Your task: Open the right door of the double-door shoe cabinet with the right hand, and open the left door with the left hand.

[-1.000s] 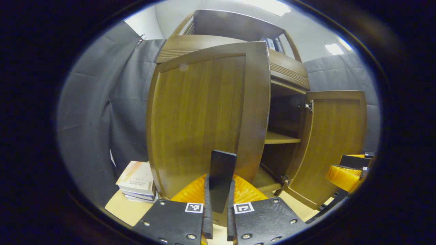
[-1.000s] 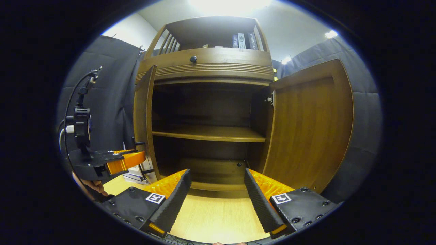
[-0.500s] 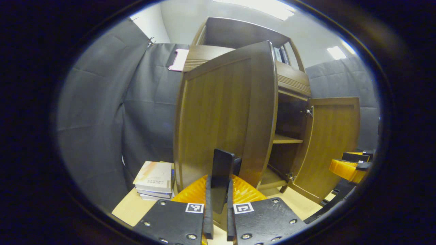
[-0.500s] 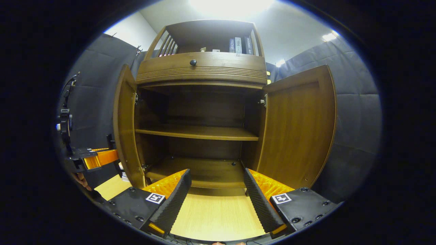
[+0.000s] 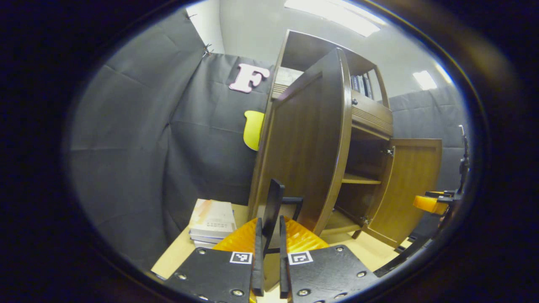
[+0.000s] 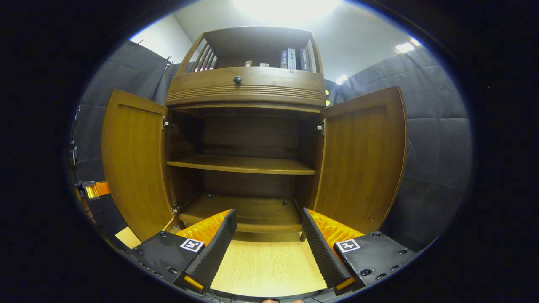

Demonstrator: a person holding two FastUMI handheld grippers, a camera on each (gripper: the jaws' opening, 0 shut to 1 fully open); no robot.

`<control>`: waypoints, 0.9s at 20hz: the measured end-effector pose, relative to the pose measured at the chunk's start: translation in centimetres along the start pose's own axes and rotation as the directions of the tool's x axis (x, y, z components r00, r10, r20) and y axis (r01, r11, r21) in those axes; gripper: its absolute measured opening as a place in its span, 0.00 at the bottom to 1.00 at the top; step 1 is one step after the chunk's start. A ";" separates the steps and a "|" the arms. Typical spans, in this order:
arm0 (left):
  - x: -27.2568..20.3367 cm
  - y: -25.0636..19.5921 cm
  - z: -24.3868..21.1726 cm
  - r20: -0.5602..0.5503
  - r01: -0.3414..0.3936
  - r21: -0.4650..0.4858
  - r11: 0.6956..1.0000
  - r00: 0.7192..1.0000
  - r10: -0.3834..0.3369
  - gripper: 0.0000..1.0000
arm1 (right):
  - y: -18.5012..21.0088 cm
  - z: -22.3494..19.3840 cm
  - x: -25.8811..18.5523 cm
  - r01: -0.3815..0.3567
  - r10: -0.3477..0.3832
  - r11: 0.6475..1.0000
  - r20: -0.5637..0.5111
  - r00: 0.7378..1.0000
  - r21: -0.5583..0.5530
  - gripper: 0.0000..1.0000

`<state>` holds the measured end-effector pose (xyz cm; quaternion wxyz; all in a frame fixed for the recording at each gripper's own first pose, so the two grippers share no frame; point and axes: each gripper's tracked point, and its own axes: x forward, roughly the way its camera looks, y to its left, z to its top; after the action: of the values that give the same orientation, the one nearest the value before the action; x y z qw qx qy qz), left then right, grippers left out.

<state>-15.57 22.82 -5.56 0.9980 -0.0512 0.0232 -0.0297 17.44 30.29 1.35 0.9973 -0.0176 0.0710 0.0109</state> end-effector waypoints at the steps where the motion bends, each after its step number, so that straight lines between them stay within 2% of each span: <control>1: -0.2 1.8 0.3 -0.001 -0.016 0.014 1.000 1.000 0.016 0.12 | -0.2 0.1 -0.3 0.005 -0.005 1.000 -0.002 1.000 -0.004 0.98; 2: -0.3 3.0 0.5 0.002 -0.015 0.019 1.000 1.000 0.014 0.05 | -0.4 0.3 -0.5 0.011 -0.011 1.000 0.000 1.000 -0.017 0.98; 5: -0.3 2.9 0.6 -0.012 0.084 -0.005 0.996 0.996 -0.084 0.04 | -1.1 0.7 -1.2 0.027 -0.028 0.999 -0.005 1.000 -0.044 0.98; 7: -0.2 3.2 0.4 -0.016 0.092 -0.017 0.996 0.996 -0.092 0.04 | -1.1 1.6 -2.0 0.016 -0.016 1.000 0.007 1.000 -0.008 0.98; 8: -0.3 3.3 0.4 -0.011 0.086 -0.029 0.996 0.996 -0.086 0.04 | -1.2 2.3 -2.4 0.014 -0.014 1.000 0.027 1.000 0.002 0.98; 9: -0.5 3.2 0.4 -0.005 0.079 -0.035 0.996 0.997 -0.080 0.00 | -1.5 2.8 -2.7 0.017 -0.017 1.000 0.040 0.999 0.000 0.97; 10: -0.8 3.1 0.4 -0.005 0.069 -0.040 0.997 0.998 -0.070 0.04 | -1.8 3.1 -2.8 0.023 -0.022 1.000 0.046 0.999 -0.007 0.97; 13: -1.9 2.9 1.4 -0.004 0.044 -0.039 0.998 0.999 -0.044 0.04 | -2.1 3.0 -2.6 0.038 -0.038 0.999 0.041 0.998 0.000 0.97; 16: -3.4 5.2 2.5 0.005 -0.050 0.021 0.999 0.999 0.050 0.04 | -2.4 2.9 -2.4 0.037 -0.038 0.999 0.036 0.999 0.017 0.98; 18: -4.8 6.0 3.1 0.004 -0.093 0.011 0.996 0.996 0.093 0.00 | -2.3 3.0 -2.3 0.034 -0.035 0.999 0.039 0.999 0.025 0.98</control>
<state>-19.85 29.41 -2.91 0.9986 -0.0448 0.0235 0.0169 15.62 28.00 4.70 0.9987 -0.0067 0.0510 -0.0067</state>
